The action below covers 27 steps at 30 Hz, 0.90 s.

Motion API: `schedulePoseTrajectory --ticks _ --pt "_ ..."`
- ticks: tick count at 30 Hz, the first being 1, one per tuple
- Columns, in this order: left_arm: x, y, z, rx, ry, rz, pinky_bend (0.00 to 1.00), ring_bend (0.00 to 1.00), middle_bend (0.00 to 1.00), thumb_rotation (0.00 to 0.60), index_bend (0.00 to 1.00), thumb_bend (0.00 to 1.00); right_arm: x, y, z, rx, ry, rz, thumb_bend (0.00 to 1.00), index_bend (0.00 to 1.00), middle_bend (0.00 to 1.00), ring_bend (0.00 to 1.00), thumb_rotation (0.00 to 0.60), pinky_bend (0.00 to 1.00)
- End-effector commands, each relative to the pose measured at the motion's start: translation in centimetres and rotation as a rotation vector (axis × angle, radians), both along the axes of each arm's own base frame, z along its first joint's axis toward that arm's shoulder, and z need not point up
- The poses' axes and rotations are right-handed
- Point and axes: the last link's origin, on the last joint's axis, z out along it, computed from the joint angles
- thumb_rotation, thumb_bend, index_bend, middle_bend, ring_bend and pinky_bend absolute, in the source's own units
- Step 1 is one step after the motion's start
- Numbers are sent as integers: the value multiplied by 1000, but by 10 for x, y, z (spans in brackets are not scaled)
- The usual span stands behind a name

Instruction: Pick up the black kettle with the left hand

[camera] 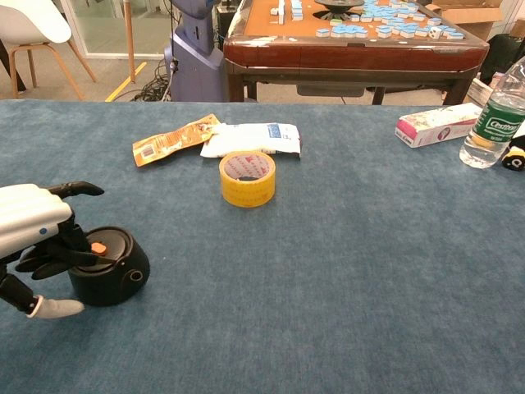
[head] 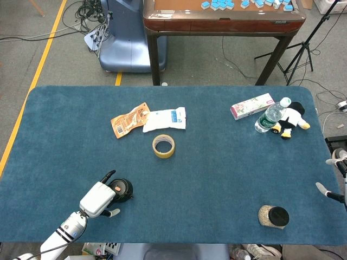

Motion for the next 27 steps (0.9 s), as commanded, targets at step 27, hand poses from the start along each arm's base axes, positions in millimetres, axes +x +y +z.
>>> schedulePoseTrajectory --ticks 27 --pt "20 19 40 203 -221 179 31 939 1000 224 1000 159 -6 -1 -1 -3 -18 -2 141 362 371 236 600 196"
